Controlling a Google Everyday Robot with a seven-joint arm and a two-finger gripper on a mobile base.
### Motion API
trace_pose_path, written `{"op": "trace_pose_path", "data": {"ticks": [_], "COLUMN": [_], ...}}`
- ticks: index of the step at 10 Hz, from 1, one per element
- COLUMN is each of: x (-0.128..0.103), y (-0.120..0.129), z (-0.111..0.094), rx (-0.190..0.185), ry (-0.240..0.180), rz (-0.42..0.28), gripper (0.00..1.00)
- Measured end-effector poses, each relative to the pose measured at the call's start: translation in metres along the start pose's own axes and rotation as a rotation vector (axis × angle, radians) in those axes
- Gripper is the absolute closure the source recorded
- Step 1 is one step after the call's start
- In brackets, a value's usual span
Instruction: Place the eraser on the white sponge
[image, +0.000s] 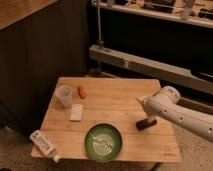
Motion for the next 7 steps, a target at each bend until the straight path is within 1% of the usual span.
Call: {"op": "trace_pose_path", "data": {"ticks": [1,2,4,6,7], "x": [-0.005,-0.005,-0.005,-0.01,-0.012], "y": [-0.004,0.001,0.009,0.012,0.009], "z": [0.002,0.004,0.001,-0.001,-0.001], "rx": [0.0,-0.003,0.021,0.017,0.016], "ry": [-0.002,0.0,-0.001,-0.002,-0.004], "rz": [-0.007,-0.009,-0.02,-0.035,-0.037], "gripper": [0.2,0.2,0.2,0.2,0.2]}}
